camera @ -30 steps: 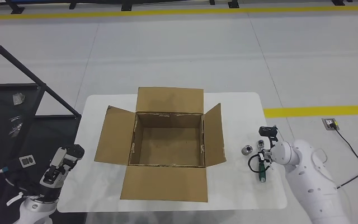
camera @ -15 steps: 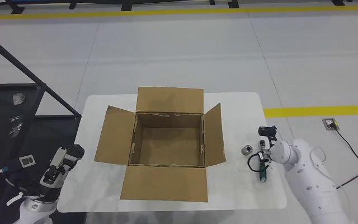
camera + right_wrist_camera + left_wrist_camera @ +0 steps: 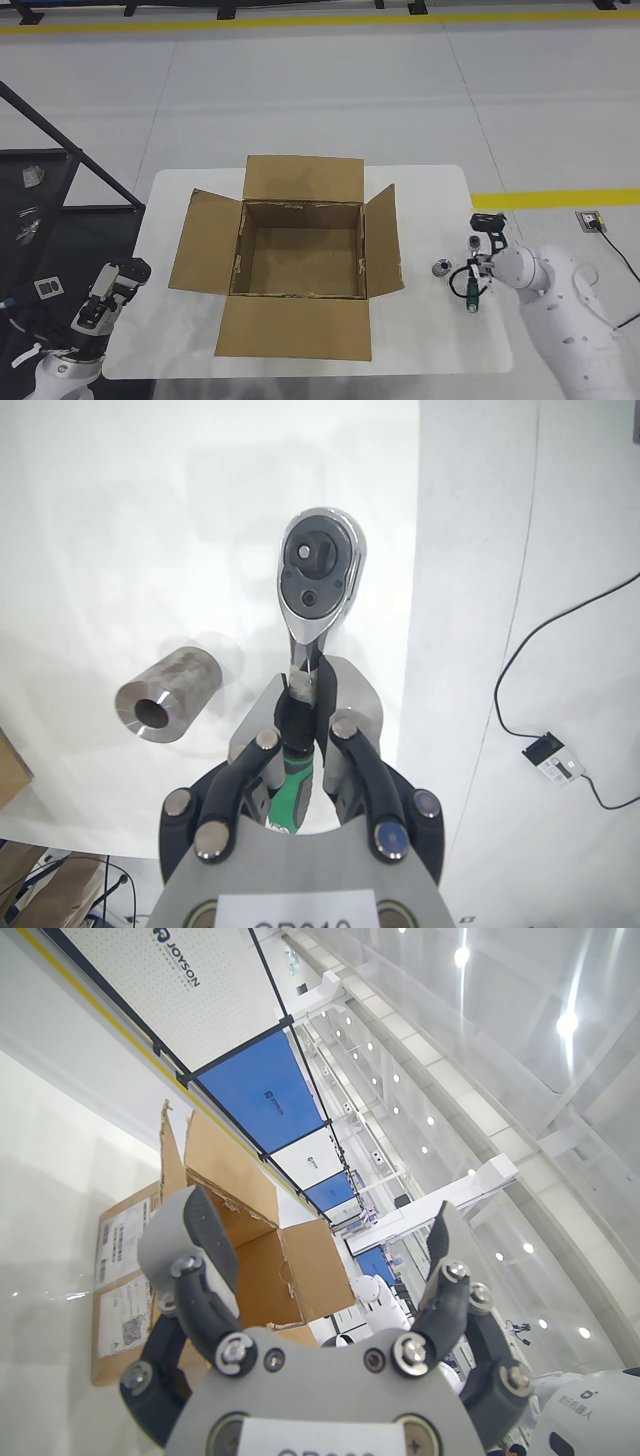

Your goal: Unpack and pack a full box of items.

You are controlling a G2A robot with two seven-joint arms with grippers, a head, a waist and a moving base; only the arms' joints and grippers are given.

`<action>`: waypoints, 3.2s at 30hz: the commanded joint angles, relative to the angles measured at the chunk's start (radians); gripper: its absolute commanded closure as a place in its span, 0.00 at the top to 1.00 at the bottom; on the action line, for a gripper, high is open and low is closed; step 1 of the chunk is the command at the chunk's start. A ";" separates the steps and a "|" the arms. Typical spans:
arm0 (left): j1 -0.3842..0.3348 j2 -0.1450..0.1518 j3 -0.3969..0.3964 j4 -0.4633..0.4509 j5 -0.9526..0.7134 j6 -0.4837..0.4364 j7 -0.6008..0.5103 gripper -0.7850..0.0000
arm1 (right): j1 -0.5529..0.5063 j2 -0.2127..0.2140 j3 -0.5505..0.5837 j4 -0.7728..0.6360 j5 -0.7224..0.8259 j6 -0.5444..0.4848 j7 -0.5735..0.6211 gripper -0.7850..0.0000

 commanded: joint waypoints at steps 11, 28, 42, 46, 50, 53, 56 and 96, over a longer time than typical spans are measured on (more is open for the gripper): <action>0.000 0.000 0.000 0.000 0.000 0.000 0.000 1.00 | -0.145 0.035 0.126 -0.736 -0.085 -0.025 0.038 0.00; 0.000 0.000 0.000 0.000 0.000 0.000 0.000 1.00 | 0.485 -0.151 -0.691 -0.466 -0.036 -0.080 -0.003 0.00; 0.000 0.000 0.000 0.000 0.000 0.000 0.000 1.00 | 0.649 -0.469 -1.071 0.202 0.155 -0.139 -0.159 0.00; 0.000 0.000 0.000 0.000 0.000 0.000 0.000 1.00 | 0.646 -0.547 -1.102 0.369 0.185 -0.165 -0.180 0.00; 0.000 0.000 0.000 0.000 0.000 0.000 0.000 1.00 | 0.659 -0.593 -1.104 0.476 0.206 -0.188 -0.175 0.00; 0.000 0.000 0.000 0.000 0.000 0.000 0.000 1.00 | 0.659 -0.593 -1.104 0.476 0.206 -0.188 -0.175 0.00; 0.000 0.000 0.000 0.000 0.000 0.000 0.000 1.00 | 0.659 -0.593 -1.104 0.476 0.206 -0.188 -0.175 0.00; 0.000 0.000 0.000 0.000 0.000 0.000 0.000 1.00 | 0.607 -0.753 -1.081 0.952 0.113 -0.531 -0.485 0.50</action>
